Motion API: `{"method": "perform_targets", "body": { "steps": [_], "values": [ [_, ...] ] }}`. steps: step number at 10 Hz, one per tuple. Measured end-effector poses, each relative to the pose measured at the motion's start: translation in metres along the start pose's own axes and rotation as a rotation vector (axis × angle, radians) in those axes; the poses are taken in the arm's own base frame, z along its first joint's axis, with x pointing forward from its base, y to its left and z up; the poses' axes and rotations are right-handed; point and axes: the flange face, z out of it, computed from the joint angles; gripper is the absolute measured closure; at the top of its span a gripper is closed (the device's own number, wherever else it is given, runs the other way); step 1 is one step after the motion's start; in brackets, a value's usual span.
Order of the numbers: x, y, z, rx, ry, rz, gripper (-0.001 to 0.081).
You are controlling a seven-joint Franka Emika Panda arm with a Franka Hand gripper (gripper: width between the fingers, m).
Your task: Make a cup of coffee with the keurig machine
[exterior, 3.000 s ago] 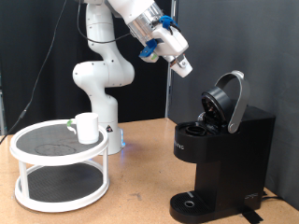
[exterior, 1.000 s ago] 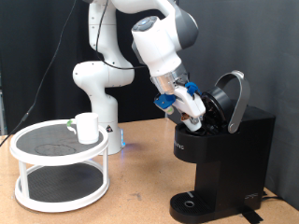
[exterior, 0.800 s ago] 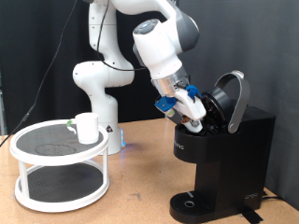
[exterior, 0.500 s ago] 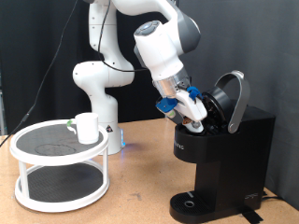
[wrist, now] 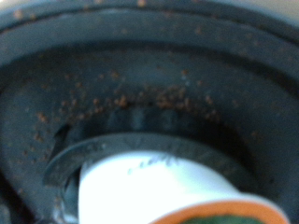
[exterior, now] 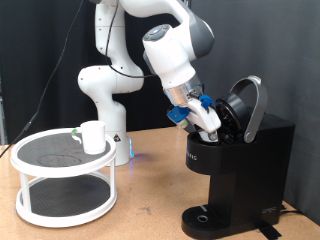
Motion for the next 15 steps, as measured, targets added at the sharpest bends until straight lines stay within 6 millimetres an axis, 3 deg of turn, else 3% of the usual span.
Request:
{"method": "perform_targets", "body": {
  "steps": [7,11,15],
  "values": [
    [-0.006,0.022,-0.043,-0.097,-0.041,-0.038,0.0072],
    [0.0,0.024,-0.034,-0.075,0.032,-0.011,0.0072],
    [0.013,0.021,-0.012,-0.039,0.074,0.008,0.0072]
  ]
}}
